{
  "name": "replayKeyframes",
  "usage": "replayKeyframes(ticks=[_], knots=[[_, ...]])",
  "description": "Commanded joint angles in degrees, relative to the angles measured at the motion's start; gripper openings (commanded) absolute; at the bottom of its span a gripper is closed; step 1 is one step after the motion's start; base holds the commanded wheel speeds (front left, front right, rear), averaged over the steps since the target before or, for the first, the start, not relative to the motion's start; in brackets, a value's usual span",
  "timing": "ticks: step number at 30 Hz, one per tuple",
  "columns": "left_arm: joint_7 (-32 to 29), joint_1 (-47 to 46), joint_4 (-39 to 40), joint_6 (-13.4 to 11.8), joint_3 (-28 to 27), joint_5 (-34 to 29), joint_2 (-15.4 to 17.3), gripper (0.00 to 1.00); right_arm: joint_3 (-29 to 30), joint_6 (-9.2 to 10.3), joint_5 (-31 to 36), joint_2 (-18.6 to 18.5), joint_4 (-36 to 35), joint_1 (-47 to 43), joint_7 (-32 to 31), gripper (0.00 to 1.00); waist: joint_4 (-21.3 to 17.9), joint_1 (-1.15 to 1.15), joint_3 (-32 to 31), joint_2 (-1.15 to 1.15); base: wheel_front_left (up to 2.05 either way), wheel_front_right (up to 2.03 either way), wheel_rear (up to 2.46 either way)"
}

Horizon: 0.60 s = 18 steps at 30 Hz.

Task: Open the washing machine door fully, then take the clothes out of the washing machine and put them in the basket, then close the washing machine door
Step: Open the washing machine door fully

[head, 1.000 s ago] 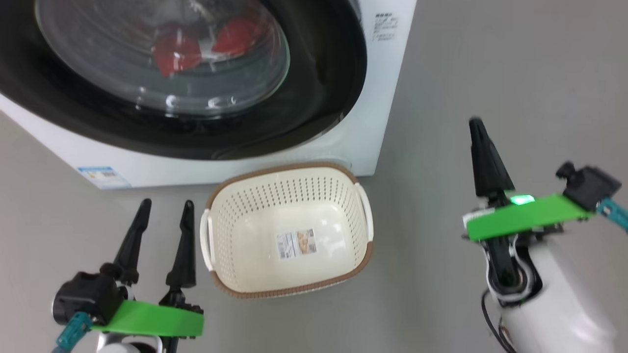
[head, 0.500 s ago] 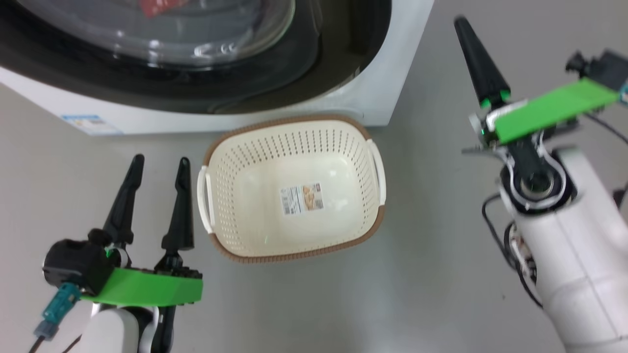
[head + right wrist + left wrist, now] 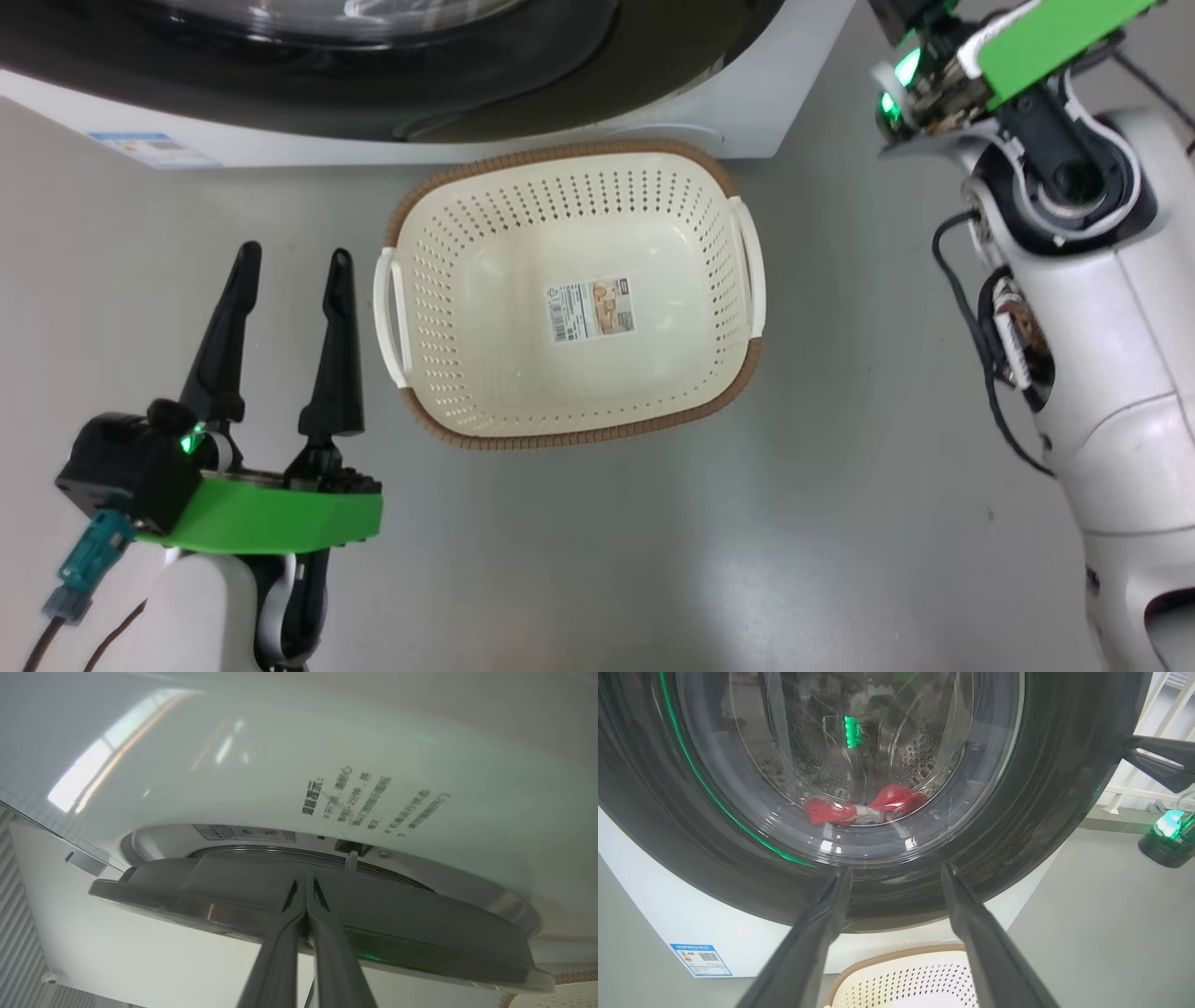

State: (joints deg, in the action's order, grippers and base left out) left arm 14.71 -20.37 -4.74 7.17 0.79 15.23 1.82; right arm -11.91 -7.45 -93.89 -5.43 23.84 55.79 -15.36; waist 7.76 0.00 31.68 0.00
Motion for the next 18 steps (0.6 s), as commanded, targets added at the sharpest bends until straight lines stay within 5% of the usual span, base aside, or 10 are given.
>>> replayKeyframes(ticks=[1,18], knots=[[0.3,-0.4,1.6,0.3,-1.5,0.1,1.3,1.0,-0.4,-0.03,-0.6,0.9,-1.3,1.3,-0.5,0.0,0.3,0.0,1.3,0.0,0.0,0.0,0.0],[0.3,-1.4,1.2,0.3,-2.7,0.1,1.5,1.0,-3.7,-0.03,-2.5,-0.8,3.5,11.3,-14.4,0.0,0.2,0.0,3.5,0.0,0.0,0.0,0.0]])
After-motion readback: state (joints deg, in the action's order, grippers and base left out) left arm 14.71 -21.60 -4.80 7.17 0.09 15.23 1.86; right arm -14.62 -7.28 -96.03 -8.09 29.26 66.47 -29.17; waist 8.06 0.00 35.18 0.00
